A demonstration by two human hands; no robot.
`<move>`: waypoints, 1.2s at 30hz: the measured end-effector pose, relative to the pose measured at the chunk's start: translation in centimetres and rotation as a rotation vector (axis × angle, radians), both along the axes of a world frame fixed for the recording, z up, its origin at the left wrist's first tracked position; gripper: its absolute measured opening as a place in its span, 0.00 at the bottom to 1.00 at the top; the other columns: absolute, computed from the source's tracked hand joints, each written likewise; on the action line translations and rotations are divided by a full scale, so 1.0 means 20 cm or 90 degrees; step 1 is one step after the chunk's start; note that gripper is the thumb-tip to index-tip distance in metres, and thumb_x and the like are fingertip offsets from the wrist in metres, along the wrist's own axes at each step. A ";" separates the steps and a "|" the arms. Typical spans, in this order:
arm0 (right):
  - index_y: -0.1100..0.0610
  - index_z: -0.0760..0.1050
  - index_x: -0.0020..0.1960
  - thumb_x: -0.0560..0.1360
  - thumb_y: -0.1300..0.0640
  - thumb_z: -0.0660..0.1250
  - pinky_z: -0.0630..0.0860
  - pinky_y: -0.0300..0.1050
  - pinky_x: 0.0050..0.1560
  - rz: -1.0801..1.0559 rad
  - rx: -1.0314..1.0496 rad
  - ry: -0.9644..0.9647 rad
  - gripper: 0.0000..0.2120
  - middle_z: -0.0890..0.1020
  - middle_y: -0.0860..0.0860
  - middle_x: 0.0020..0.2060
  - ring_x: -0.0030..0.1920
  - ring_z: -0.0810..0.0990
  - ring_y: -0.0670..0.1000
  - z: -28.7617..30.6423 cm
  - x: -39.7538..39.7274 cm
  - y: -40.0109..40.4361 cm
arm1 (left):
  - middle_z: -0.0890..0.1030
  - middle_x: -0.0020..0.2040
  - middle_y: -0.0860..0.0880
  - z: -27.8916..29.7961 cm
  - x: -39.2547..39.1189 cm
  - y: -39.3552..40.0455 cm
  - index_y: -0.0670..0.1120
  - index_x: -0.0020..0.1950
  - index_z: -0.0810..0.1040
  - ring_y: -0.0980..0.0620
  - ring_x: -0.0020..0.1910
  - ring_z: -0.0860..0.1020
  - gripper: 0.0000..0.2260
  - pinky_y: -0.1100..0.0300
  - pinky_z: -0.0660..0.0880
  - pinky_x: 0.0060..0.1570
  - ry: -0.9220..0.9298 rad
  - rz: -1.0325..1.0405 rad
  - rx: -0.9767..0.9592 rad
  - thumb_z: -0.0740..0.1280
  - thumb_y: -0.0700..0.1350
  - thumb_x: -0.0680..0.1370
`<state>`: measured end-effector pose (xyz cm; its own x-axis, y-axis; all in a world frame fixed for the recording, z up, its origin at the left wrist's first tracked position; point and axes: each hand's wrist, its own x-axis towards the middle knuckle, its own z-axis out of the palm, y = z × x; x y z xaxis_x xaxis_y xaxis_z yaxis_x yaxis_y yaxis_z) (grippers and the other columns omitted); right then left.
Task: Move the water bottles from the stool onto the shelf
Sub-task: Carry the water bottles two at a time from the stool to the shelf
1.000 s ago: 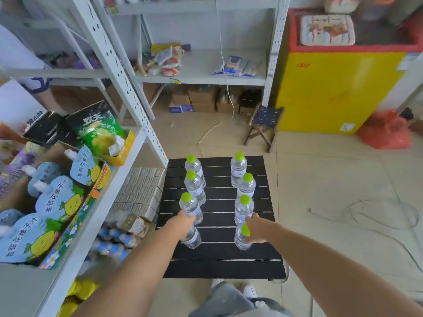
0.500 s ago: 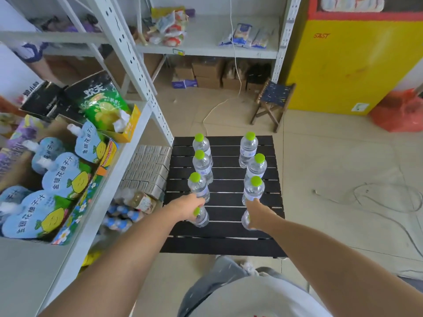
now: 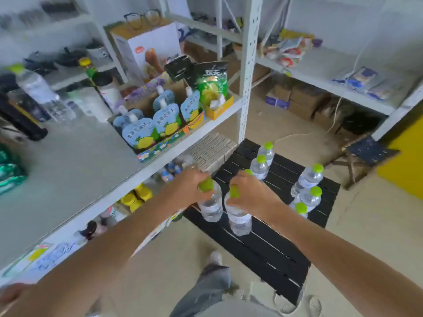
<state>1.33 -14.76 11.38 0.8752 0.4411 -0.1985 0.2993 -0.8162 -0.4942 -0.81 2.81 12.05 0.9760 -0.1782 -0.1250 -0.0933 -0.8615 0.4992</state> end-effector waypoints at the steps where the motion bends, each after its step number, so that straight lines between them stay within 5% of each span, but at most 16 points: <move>1: 0.61 0.77 0.52 0.67 0.57 0.67 0.76 0.47 0.54 0.036 0.020 -0.035 0.14 0.76 0.56 0.53 0.55 0.77 0.58 0.08 0.01 0.06 | 0.75 0.38 0.49 0.06 -0.04 0.03 0.42 0.47 0.79 0.51 0.38 0.73 0.10 0.59 0.67 0.39 -0.012 0.033 -0.003 0.71 0.46 0.70; 6: 0.65 0.78 0.49 0.67 0.58 0.71 0.70 0.43 0.45 0.187 0.097 -0.134 0.14 0.72 0.57 0.45 0.49 0.76 0.58 0.46 -0.06 0.37 | 0.73 0.40 0.48 0.30 -0.34 0.26 0.40 0.47 0.77 0.49 0.39 0.71 0.11 0.58 0.66 0.40 -0.106 0.171 0.055 0.69 0.47 0.72; 9: 0.67 0.78 0.49 0.68 0.59 0.70 0.63 0.40 0.40 0.295 0.137 -0.202 0.14 0.70 0.55 0.37 0.50 0.74 0.58 0.64 -0.14 0.56 | 0.69 0.34 0.52 0.43 -0.54 0.42 0.38 0.43 0.77 0.50 0.37 0.68 0.09 0.65 0.55 0.36 -0.194 0.259 0.057 0.70 0.45 0.72; 12: 0.63 0.77 0.50 0.70 0.56 0.69 0.64 0.40 0.42 0.357 0.196 -0.241 0.13 0.76 0.57 0.45 0.51 0.74 0.57 0.77 -0.24 0.79 | 0.64 0.29 0.57 0.53 -0.74 0.61 0.38 0.40 0.77 0.52 0.33 0.65 0.09 0.66 0.56 0.32 -0.258 0.357 0.061 0.70 0.44 0.72; 16: 0.66 0.79 0.42 0.66 0.59 0.72 0.57 0.45 0.37 0.405 0.267 -0.251 0.10 0.72 0.57 0.38 0.44 0.73 0.56 0.90 -0.40 1.21 | 0.74 0.33 0.45 0.61 -1.04 0.92 0.37 0.41 0.78 0.49 0.34 0.69 0.10 0.65 0.56 0.32 -0.311 0.455 0.111 0.70 0.44 0.73; 19: 0.65 0.81 0.43 0.66 0.60 0.72 0.57 0.44 0.33 0.475 0.313 -0.237 0.09 0.72 0.59 0.37 0.40 0.69 0.51 0.90 -0.58 1.53 | 0.80 0.39 0.36 0.63 -1.26 1.17 0.35 0.44 0.78 0.44 0.37 0.75 0.11 0.61 0.58 0.33 -0.321 0.487 0.181 0.68 0.43 0.74; 24: 0.67 0.78 0.38 0.66 0.59 0.72 0.64 0.44 0.36 0.597 0.310 -0.179 0.10 0.71 0.56 0.35 0.39 0.71 0.53 0.79 -0.90 2.03 | 0.79 0.33 0.32 0.59 -1.60 1.57 0.33 0.33 0.76 0.38 0.34 0.78 0.09 0.56 0.62 0.37 -0.276 0.486 0.276 0.70 0.37 0.72; 28: 0.68 0.79 0.41 0.66 0.63 0.71 0.64 0.30 0.32 0.603 0.341 -0.149 0.08 0.69 0.52 0.33 0.37 0.69 0.51 0.71 -1.04 2.34 | 0.79 0.42 0.33 0.54 -1.74 1.87 0.34 0.45 0.78 0.39 0.45 0.77 0.11 0.57 0.65 0.43 -0.254 0.551 0.278 0.67 0.44 0.75; 32: 0.66 0.80 0.46 0.66 0.63 0.72 0.58 0.40 0.33 0.620 0.336 -0.149 0.10 0.70 0.53 0.39 0.40 0.69 0.51 0.65 -1.13 2.57 | 0.79 0.46 0.34 0.51 -1.82 2.11 0.34 0.51 0.77 0.39 0.49 0.75 0.14 0.53 0.69 0.48 -0.232 0.590 0.260 0.66 0.46 0.76; 36: 0.64 0.80 0.50 0.67 0.62 0.72 0.64 0.39 0.42 0.633 0.291 -0.143 0.12 0.70 0.54 0.44 0.43 0.71 0.51 0.59 -1.13 2.71 | 0.79 0.43 0.34 0.47 -1.82 2.22 0.34 0.50 0.78 0.40 0.45 0.75 0.13 0.54 0.68 0.46 -0.232 0.615 0.238 0.67 0.45 0.75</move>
